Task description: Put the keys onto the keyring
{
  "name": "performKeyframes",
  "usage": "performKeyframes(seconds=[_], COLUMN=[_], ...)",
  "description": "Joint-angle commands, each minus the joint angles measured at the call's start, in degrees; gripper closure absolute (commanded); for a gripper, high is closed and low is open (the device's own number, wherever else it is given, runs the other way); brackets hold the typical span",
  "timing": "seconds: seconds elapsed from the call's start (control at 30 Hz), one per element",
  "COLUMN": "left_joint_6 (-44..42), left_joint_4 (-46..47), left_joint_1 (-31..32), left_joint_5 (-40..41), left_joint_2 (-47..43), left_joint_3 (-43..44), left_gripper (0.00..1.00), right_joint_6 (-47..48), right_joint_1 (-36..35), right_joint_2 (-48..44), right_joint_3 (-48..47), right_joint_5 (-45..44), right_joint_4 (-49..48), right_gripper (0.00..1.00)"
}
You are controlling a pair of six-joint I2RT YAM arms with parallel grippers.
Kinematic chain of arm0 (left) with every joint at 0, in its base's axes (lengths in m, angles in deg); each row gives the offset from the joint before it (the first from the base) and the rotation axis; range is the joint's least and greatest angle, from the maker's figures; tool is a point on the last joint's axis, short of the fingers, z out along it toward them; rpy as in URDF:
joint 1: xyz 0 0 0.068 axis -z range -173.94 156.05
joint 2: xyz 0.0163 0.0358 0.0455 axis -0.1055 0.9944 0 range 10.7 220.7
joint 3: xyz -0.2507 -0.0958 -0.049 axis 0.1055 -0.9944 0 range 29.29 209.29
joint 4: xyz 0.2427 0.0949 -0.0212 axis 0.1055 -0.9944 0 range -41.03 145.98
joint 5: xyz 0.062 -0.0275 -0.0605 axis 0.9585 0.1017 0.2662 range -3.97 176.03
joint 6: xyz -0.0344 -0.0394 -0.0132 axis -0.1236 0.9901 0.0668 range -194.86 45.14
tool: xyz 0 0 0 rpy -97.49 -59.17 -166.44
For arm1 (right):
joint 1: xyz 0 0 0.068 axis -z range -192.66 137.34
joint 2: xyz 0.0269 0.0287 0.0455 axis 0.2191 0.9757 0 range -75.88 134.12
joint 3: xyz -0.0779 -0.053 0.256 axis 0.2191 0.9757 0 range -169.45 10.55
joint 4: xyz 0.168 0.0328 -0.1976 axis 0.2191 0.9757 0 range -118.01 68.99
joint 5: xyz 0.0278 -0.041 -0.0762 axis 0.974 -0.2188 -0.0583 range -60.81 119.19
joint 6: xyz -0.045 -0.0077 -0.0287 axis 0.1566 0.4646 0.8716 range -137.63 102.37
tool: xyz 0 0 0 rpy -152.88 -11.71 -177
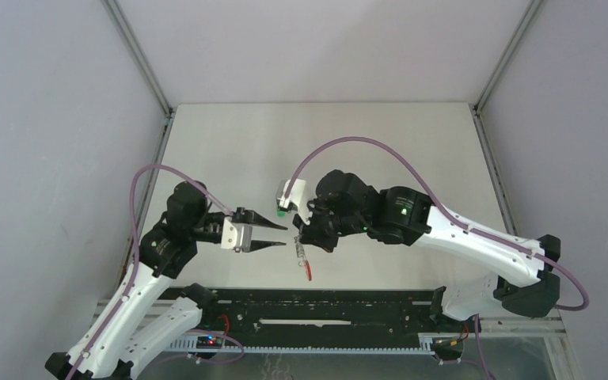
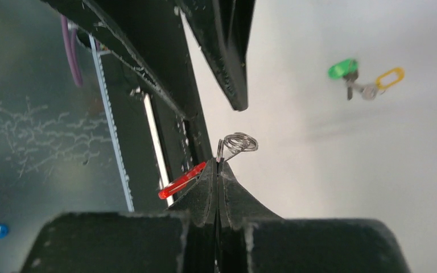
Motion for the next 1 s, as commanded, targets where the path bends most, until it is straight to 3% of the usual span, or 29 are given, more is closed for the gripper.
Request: performKeyframes(seconds=[0.0, 0.37, 0.7, 0.83, 0.97], left_joint_6=[-1.43, 2.38, 4.06, 8.38, 18.21], left_joint_4=[-0.38, -2.34, -5.1, -1.26, 6.88], left_joint_1=[0.25, 0.25, 0.25, 0.25, 0.25], left_joint_5=[-0.64, -6.48, -5.97, -6.9, -7.62], left_joint_2=[-0.16, -1.08, -2.21, -2.0, -1.66], left_joint_3=[0.91, 0.41, 1.55, 1.38, 0.56], left_gripper=[0.61, 0.66, 0.7, 0.7, 0.7], right_joint_6=[0.31, 2.61, 0.42, -1.37, -2.48], right_joint_1=[-1.38, -2.75, -1.64, -0.83, -0.83], right_joint_2=[1.65, 0.3, -16.31, -19.58, -20.81], right_joint_3=[-5.15, -2.16, 21.51, 26.66, 30.44], right_joint_5=[0.0, 2.85, 3.92, 5.91, 7.04], right_joint_4=[6.92, -4.66, -36.89, -43.78, -50.57], right_gripper=[1.0, 1.0, 1.0, 1.0, 1.0])
